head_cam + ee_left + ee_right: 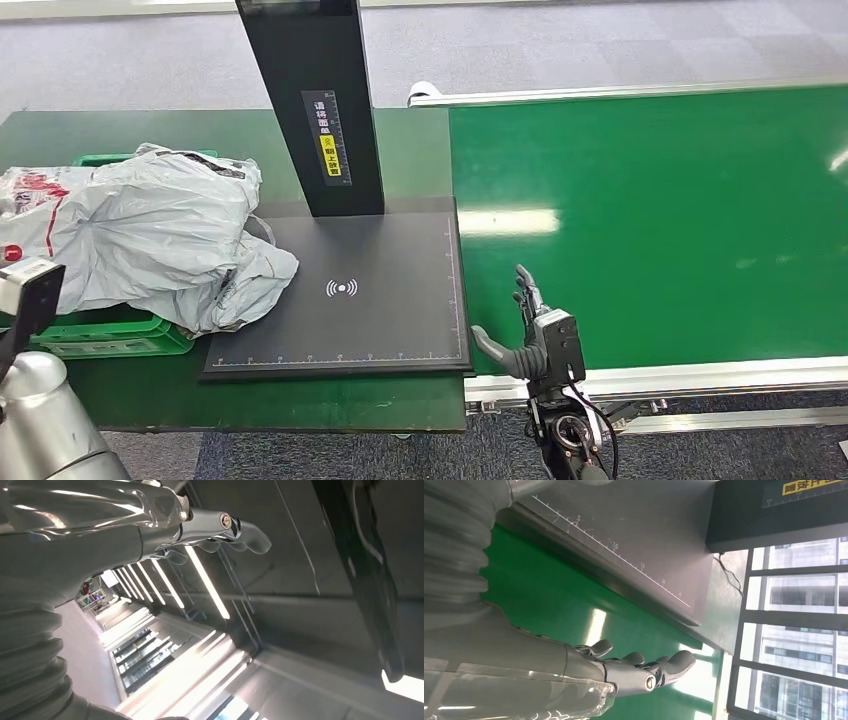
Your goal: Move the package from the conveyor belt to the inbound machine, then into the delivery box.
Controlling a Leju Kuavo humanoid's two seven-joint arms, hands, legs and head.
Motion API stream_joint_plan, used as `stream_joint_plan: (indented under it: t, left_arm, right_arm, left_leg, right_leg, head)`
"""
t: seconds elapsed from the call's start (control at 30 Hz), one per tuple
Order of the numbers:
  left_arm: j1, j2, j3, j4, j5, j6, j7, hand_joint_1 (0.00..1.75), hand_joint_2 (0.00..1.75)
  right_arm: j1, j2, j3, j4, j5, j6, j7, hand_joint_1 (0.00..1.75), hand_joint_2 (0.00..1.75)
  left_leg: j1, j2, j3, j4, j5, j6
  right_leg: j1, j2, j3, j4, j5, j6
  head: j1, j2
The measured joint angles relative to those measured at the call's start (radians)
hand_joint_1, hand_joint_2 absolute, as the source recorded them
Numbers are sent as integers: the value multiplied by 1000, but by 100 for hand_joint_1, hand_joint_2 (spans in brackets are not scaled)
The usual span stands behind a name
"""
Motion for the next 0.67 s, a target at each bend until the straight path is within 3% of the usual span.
stream_joint_plan:
  t: [0.27, 0.67]
  left_arm:
    - [27, -22, -20, -288, 29, 0, 1, 0, 175]
    - [39, -28, -28, -390, 30, 0, 1, 0, 175]
  right_arm:
    - [-17, 10, 9, 34, -2, -1, -16, 0, 175]
    - [-29, 14, 16, 61, -3, -1, -16, 0, 175]
  left_leg:
    - [0, 0, 0, 0, 0, 0]
    - [0, 0, 0, 0, 0, 0]
  right_leg:
    - [0, 0, 0, 0, 0, 0]
    - [0, 0, 0, 0, 0, 0]
  head:
    - [0, 0]
    - [0, 0]
